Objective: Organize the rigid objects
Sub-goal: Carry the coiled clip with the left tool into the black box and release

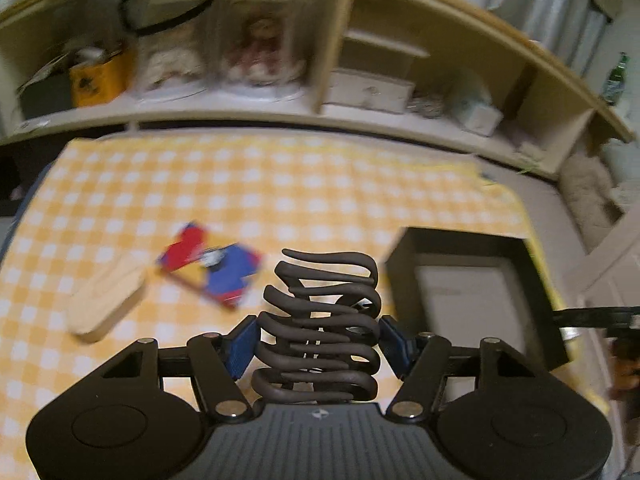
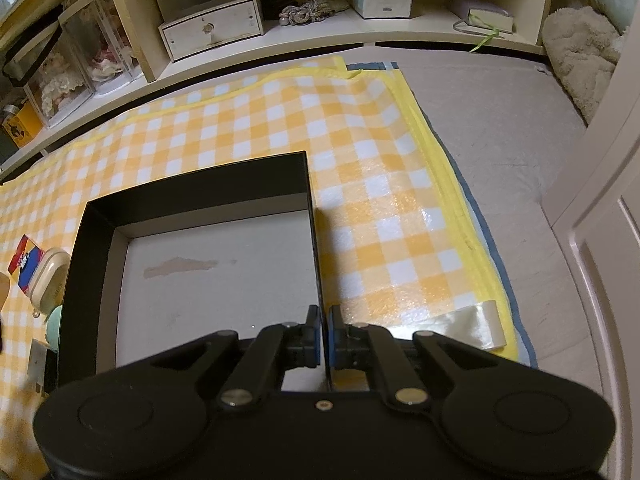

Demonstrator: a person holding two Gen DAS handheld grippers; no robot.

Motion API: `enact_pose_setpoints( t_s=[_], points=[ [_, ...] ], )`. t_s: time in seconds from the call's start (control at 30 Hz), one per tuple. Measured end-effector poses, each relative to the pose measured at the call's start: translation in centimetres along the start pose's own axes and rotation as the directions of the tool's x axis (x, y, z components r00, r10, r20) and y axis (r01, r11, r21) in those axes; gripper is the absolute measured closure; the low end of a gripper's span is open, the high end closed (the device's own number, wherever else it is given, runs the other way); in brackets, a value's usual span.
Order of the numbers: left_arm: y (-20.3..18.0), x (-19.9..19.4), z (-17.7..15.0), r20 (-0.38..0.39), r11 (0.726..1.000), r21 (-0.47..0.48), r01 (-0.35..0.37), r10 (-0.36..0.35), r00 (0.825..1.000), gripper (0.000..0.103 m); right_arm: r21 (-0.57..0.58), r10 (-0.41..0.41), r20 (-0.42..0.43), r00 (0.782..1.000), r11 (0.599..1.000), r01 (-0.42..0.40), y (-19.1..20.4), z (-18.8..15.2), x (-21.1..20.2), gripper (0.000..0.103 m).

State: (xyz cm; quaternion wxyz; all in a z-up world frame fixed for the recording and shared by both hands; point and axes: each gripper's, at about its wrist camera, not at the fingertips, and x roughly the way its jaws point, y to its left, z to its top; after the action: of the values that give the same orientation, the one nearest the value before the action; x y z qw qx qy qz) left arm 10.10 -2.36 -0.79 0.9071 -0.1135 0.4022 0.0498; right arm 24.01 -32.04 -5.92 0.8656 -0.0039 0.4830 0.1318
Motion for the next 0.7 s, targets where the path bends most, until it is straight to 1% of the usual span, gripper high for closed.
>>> enact_pose_setpoints(
  t_s=[0.1,0.17,0.33,0.47,0.57,0.7],
  points=[
    [-3.7,1.2,0.3,0.003,0.998,0.015,0.058,-0.058,0.998,0.038,0.004,0.006,0.000,1.000,1.000,-0.006,-0.1,0.0,0.0,0.099],
    [-5.9,2.2,0.2,0.004,0.996,0.021,0.084,-0.084,0.996,0.038,0.005,0.014,-0.001,1.000,1.000,-0.014,-0.1,0.0,0.0,0.099],
    [-10.6,5.5,-0.9,-0.003,0.989,-0.027,0.147,-0.147,0.989,0.038,0.028,0.038,-0.002,0.999,0.999,-0.038,-0.6,0.0,0.0,0.098],
    [-12.7,7.8,-2.5,-0.025,0.978,-0.084,0.191,-0.193,0.981,0.038,0.054,0.060,-0.007,0.998,0.997,-0.059,-1.0,0.2,0.0,0.097],
    [-13.6,8.7,-3.5,-0.022,0.975,-0.095,0.201,-0.204,0.979,0.038,0.058,0.067,-0.007,0.998,0.996,-0.066,-1.1,0.2,0.1,0.097],
    [-14.3,9.7,-3.8,-0.023,0.970,-0.126,0.210,-0.215,0.976,0.038,0.102,0.091,-0.009,0.996,0.991,-0.090,-1.9,0.3,0.2,0.096]
  ],
)
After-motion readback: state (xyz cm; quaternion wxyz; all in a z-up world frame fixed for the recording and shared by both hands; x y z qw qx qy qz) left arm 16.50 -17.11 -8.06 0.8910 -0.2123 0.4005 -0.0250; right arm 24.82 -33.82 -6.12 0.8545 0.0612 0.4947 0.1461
